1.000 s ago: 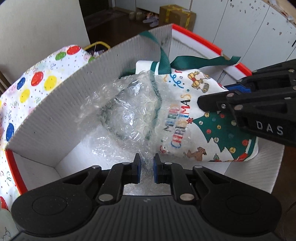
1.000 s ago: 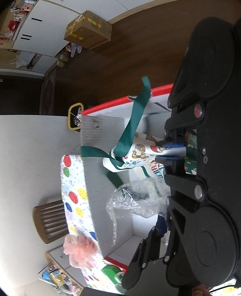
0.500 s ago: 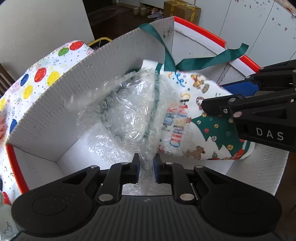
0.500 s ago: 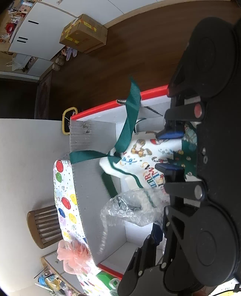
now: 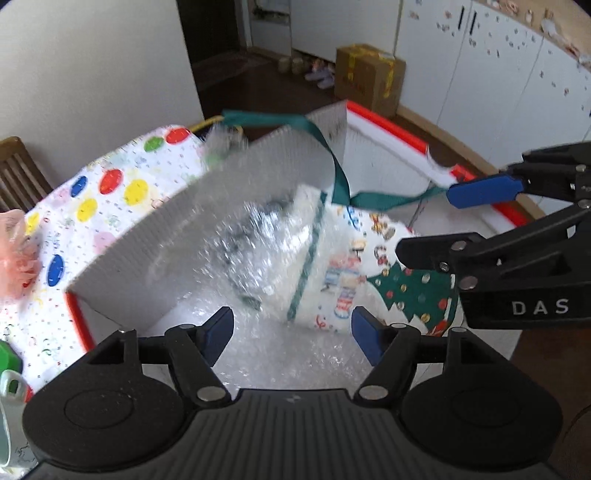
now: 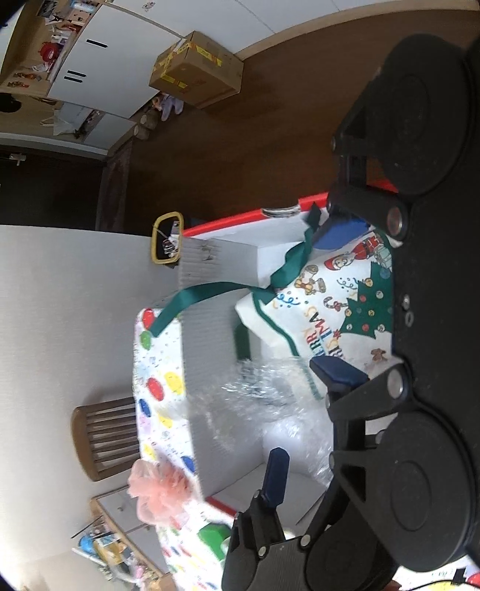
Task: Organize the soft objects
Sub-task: 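Lift the tote bag with the right gripper and lower it into the red box, then open the right gripper and withdraw it back over the table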
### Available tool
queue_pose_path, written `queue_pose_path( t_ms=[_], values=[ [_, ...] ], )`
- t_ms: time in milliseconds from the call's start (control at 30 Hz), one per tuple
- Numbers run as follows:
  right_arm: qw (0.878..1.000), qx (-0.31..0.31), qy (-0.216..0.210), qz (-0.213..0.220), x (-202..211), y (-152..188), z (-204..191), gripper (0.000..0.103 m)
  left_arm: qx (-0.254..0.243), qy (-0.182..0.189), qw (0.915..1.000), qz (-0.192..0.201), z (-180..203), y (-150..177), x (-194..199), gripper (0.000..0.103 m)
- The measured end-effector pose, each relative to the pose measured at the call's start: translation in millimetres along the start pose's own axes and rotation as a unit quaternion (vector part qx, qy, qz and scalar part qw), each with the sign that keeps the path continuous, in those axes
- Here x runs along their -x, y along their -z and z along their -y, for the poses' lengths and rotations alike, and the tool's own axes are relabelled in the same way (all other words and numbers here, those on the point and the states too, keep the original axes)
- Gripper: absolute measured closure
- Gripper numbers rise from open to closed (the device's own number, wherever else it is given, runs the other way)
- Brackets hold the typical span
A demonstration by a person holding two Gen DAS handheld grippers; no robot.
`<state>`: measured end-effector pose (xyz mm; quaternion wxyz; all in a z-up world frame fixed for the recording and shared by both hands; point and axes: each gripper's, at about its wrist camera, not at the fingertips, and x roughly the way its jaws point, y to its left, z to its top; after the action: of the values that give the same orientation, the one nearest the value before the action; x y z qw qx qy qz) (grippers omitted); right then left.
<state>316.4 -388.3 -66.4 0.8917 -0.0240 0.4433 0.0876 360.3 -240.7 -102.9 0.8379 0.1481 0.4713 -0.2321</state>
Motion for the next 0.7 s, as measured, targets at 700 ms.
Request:
queue_pose_path(
  t_ms=[700],
  values=[
    [0.991, 0.002, -0.05, 0.12, 95.9, 2.9, -30.5, 0.012, 0.046, -0.019, 0.9909, 0.125, -21.2, 33.8, 122.5, 0.026]
  ],
)
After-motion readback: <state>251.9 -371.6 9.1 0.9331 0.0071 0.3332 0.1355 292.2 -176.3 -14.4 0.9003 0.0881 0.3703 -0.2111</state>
